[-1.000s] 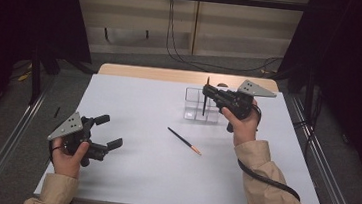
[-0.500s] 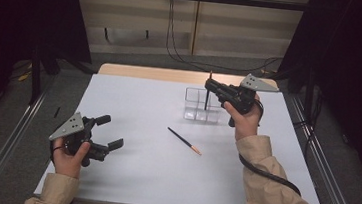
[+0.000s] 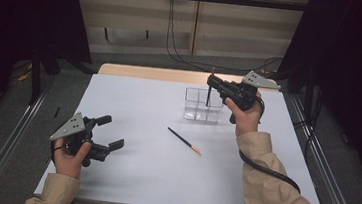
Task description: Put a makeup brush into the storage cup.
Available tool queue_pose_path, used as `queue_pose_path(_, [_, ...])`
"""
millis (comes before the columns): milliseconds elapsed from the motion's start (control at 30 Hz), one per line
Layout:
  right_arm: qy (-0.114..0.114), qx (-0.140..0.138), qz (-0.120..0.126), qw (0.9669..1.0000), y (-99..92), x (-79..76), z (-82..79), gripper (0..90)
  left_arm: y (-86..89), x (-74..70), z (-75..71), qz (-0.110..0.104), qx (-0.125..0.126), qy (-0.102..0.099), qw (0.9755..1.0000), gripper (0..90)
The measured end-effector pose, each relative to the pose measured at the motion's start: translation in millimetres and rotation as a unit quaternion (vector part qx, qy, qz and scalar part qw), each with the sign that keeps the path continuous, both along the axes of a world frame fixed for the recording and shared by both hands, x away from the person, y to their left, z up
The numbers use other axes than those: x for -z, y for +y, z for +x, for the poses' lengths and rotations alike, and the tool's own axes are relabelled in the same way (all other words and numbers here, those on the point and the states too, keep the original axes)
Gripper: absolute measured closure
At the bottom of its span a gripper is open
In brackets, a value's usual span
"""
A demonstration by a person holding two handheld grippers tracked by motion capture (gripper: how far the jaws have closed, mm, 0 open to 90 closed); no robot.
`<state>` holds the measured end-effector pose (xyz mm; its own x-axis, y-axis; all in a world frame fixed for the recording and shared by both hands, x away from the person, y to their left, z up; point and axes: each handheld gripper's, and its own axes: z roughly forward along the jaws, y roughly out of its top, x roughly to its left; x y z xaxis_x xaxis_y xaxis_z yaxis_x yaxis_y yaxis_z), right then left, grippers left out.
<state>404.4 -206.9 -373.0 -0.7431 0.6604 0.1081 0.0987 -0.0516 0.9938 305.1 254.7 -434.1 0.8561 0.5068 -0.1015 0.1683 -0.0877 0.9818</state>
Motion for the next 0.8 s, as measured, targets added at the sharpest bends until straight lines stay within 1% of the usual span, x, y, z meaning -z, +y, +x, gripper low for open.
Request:
queue_pose_path(233, [-0.004, 0.009, -0.003, 0.9999, -2.9, -3.1, 4.5, 83.6, -0.3, -0.3, -0.3, -0.001, 0.0, -0.001, 1.0, 0.4])
queue_pose_path(667, [0.0, 0.027, -0.014, 0.9995, -10.3, -2.8, 11.7, 83.6, -1.0, -0.1, -0.2, -0.001, 0.001, -0.001, 1.0, 0.5])
queue_pose_path(800, [-0.003, 0.033, -0.014, 0.9994, -13.5, -2.6, 13.6, 83.6, -1.0, 0.3, 0.0, -0.003, 0.003, -0.001, 1.0, 0.5])
